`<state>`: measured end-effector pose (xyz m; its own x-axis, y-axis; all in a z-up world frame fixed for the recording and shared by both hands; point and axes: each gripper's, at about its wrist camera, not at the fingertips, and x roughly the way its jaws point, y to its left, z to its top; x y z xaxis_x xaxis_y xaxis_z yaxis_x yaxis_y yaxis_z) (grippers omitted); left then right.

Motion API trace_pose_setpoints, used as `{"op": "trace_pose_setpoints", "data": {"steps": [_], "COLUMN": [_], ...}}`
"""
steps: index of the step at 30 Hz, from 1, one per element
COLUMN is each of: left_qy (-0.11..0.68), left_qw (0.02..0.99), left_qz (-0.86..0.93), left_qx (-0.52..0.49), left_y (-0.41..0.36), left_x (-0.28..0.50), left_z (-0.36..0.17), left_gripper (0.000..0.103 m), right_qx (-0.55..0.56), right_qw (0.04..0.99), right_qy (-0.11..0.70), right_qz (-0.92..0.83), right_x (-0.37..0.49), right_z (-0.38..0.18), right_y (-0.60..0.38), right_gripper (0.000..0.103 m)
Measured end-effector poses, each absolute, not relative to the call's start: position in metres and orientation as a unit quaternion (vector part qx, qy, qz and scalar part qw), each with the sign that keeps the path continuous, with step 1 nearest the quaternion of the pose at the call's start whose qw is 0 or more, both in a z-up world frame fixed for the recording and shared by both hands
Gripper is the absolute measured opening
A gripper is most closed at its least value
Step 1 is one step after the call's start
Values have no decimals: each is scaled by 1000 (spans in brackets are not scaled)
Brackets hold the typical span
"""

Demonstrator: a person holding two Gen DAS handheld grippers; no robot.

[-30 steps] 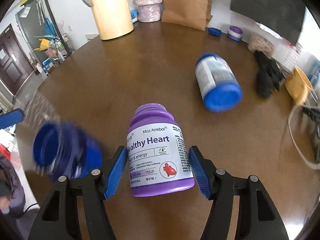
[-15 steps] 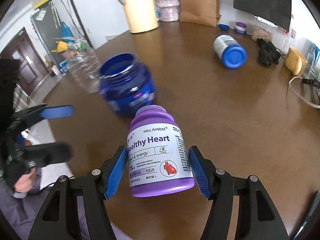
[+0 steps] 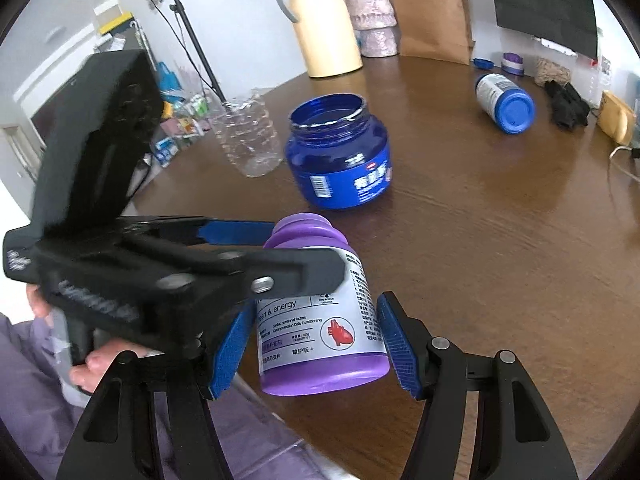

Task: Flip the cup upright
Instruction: 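Lift the purple bottle with the right gripper and rotate it cap-up, then lower the upright purple bottle beside the blue jar with the right gripper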

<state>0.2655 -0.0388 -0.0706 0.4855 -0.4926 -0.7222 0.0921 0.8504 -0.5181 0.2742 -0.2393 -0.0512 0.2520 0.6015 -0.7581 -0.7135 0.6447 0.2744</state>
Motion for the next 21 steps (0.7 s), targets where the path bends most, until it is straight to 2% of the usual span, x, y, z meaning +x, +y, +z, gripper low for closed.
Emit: {"op": "trace_pose_setpoints", "data": {"steps": [8,17,18,21], "left_qy": [458,364,356,356], "left_qw": [845,917,921,922], "left_qz": [-160,-114,-112,-120], "left_qx": [-223,-114,-109,-91], "left_y": [-31,-25,-23,-22], "left_x": [266,262,261,262], "left_z": [-69,-29,-26,-24], "left_gripper": [69,53,46,47], "right_qx": [-62,-71,-74,-75], "right_qw": [798,828,834,846], "right_qy": [427,354,342,323], "right_qz": [421,429,426,418], "right_x": [268,267,265,261], "right_z": [-52,-47,-48,-48], "right_y": [-233,-209,-205,-201], "right_gripper": [67,67,67,67]}}
